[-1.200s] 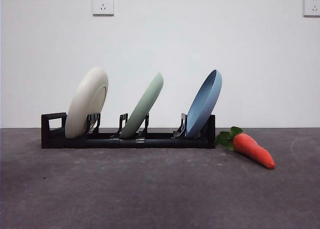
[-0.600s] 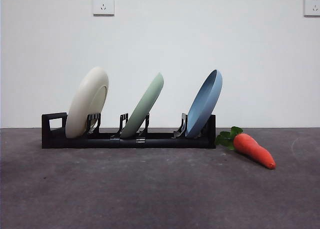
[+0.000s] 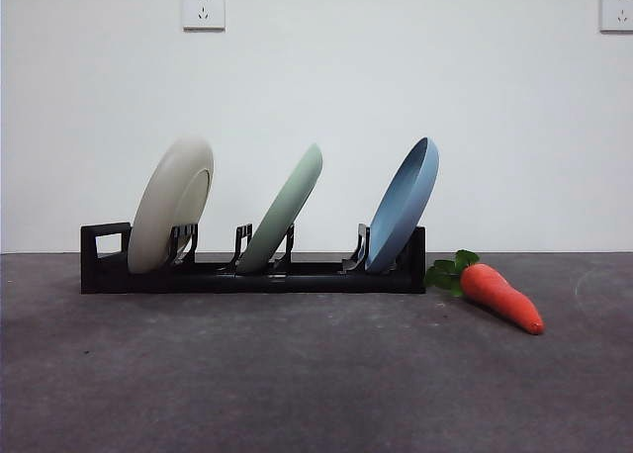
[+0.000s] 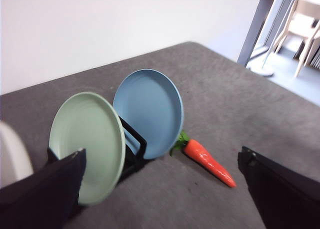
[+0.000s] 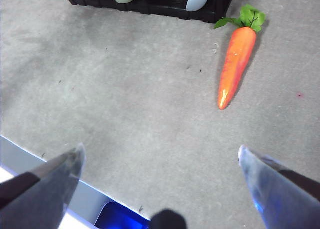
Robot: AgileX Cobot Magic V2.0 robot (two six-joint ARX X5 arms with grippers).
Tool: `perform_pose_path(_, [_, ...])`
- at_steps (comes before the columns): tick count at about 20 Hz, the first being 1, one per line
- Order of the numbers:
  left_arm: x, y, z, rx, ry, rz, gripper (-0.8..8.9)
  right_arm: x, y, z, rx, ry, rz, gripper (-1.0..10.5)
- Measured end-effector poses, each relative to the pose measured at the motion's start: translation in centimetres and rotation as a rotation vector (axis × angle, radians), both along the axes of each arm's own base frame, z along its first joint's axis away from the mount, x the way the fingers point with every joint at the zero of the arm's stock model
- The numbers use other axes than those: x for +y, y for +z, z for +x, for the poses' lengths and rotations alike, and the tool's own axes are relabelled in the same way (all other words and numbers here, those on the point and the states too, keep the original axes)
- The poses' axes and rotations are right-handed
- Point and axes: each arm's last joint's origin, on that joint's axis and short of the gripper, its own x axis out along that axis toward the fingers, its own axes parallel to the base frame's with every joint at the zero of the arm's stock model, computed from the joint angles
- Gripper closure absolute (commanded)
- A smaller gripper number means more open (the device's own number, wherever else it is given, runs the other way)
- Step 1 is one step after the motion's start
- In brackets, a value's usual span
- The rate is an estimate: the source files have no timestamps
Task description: Take the green plate from the plate rack,put the plate on the table,take the carrot from the table,put the carrot in the plate
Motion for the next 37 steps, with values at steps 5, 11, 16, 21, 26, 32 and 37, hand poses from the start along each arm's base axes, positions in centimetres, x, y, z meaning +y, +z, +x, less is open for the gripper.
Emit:
perform_pose_path(5, [-5.4,-1.7,7.2,0.001,0.037,0.089,1.89,0.0,0.0,0.1,0.004,-0.001,0.001,2.6])
perform_pose_path(11, [-9.5,-9.2,13.8,0.087,0.052,0.162,1.89,0.0,-0.1,0.1,0.007,-0.002,0.001,2.6])
perform_pose_path(16, [-10.6,-13.4,16.0,0.123,0.1,0.209,1.93,0.0,-0.1,0.1,0.007,-0.002,0.001,2.6])
perform_pose_path(21, [-10.9,-14.7,16.4,0.145,0.115,0.233,4.64,0.0,-0.1,0.1,0.007,-0.002,0.001,2.6])
perform_pose_path(26, [-11.1,-14.7,16.2,0.161,0.073,0.223,7.3,0.0,0.0,0.1,0.007,-0.002,0.001,2.6])
perform_pose_path(32, [-11.1,-14.9,16.1,0.186,0.053,0.227,8.21,0.0,0.0,0.1,0.008,-0.002,0.002,2.6])
perform_pose_path(37, [-11.1,-14.9,16.1,0.182,0.05,0.231,8.21,0.0,0.0,0.1,0.01,-0.006,0.006,2.6])
